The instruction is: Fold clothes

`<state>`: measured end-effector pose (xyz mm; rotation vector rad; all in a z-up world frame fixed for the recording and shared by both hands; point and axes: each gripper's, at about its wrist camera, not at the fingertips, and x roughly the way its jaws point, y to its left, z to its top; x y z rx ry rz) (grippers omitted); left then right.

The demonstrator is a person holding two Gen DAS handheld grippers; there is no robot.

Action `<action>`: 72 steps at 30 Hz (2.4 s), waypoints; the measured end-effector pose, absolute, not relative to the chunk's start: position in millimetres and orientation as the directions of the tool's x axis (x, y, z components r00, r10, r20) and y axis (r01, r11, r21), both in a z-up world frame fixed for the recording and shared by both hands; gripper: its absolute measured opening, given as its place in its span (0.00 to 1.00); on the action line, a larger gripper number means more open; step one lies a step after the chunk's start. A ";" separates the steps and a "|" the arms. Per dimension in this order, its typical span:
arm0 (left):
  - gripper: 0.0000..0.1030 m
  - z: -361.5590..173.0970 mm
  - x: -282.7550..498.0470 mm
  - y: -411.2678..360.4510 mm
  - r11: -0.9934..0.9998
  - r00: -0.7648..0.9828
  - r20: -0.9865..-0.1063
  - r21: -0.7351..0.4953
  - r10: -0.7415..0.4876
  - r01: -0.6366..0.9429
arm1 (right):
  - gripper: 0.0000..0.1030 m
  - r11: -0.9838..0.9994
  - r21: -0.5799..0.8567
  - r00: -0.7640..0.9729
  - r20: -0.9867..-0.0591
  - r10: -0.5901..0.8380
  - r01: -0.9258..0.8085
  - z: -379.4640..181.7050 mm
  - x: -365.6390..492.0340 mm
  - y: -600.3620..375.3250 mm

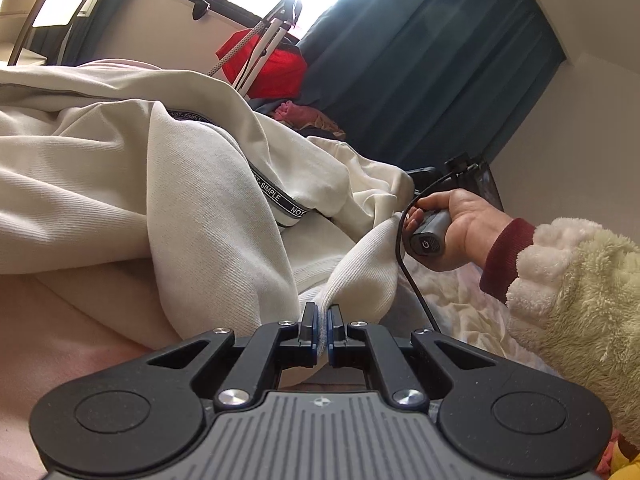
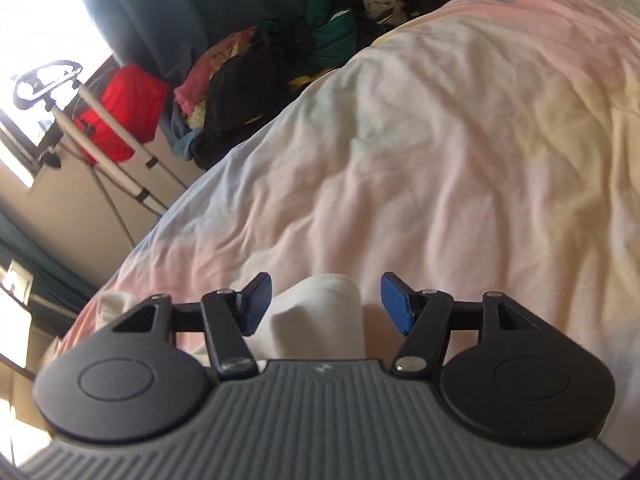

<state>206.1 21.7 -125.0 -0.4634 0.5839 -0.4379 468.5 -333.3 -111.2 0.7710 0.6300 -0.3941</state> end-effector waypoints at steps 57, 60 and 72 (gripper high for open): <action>0.64 -170.2 151.4 236.7 -0.064 0.869 -0.429 -0.888 -0.246 -0.456 | 0.06 0.403 0.736 0.839 -0.492 -0.232 0.544 -149.6 118.8 -481.9; 0.48 -152.6 152.8 258.6 -0.008 0.850 -0.486 -0.867 -0.201 -0.498 | 0.06 0.418 0.728 0.840 -0.479 -0.256 0.543 -151.2 126.6 -481.5; 0.10 -11.1 115.0 334.1 0.374 0.829 -0.557 -0.780 -0.049 -0.502 | 0.05 0.233 0.839 0.840 -0.386 -0.381 0.491 -145.8 100.3 -513.9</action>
